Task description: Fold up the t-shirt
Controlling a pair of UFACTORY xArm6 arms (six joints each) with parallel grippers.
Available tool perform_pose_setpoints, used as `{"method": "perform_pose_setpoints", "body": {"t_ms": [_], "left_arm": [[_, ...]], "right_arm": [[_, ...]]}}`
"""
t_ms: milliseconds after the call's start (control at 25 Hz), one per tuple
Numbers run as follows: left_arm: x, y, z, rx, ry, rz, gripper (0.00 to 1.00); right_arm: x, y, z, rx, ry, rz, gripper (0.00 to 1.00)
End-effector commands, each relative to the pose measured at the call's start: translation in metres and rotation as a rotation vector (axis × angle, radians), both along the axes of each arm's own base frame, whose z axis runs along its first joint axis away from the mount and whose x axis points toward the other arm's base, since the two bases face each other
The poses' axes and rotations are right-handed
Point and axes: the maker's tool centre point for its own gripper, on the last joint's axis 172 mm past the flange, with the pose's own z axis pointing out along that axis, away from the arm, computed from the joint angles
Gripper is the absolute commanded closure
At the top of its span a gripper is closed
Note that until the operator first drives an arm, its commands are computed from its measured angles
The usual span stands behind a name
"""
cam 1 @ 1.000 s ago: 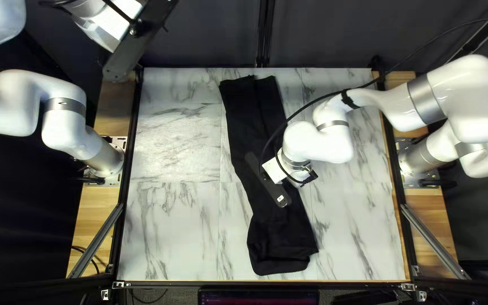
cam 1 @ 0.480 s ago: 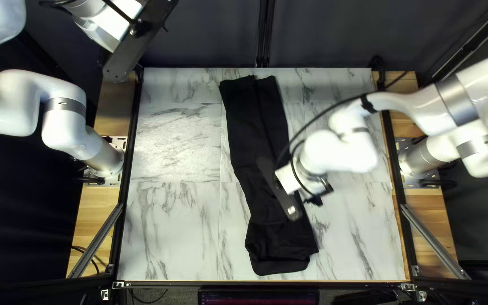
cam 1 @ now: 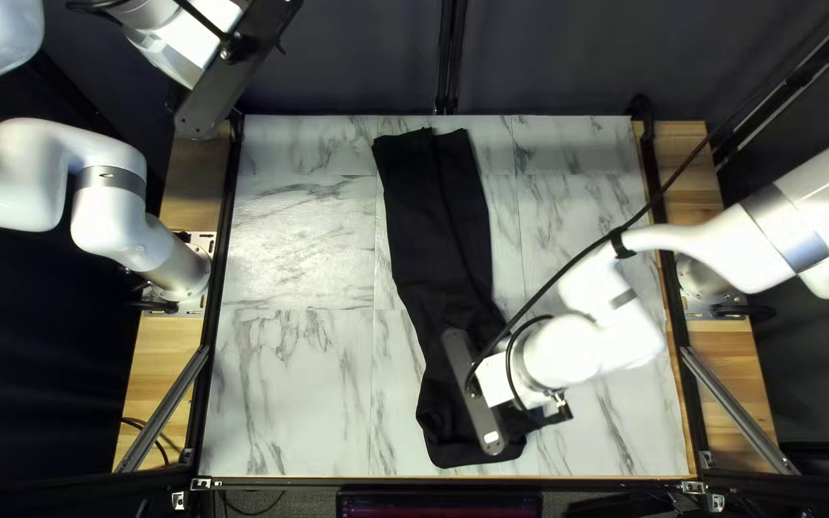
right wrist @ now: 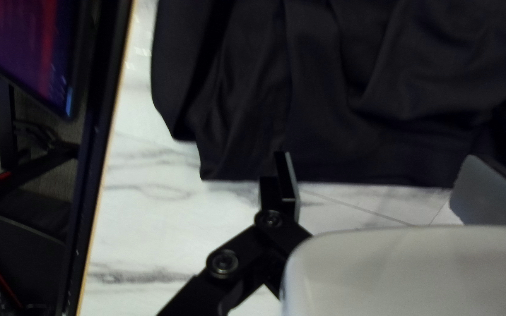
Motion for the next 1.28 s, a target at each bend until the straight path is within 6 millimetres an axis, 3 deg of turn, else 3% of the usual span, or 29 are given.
{"method": "perform_pose_setpoints", "body": {"t_ms": [40, 280, 560, 920, 1280], "left_arm": [[0.0, 0.0, 0.0, 0.0, 0.0, 0.0, 0.0], [0.0, 0.0, 0.0, 0.0, 0.0, 0.0, 0.0], [0.0, 0.0, 0.0, 0.0, 0.0, 0.0, 0.0], [0.0, 0.0, 0.0, 0.0, 0.0, 0.0, 0.0], [0.0, 0.0, 0.0, 0.0, 0.0, 0.0, 0.0]], "right_arm": [[0.037, 0.009, -0.004, 0.012, -0.031, -0.007, 0.0], [0.067, 0.04, -0.015, 0.009, -0.062, 0.016, 0.0], [0.084, 0.047, -0.035, -0.037, -0.049, 0.065, 0.0], [0.103, 0.039, -0.053, -0.15, 0.021, 0.087, 0.0], [0.084, 0.016, -0.043, -0.209, 0.062, 0.057, 0.0]]}}
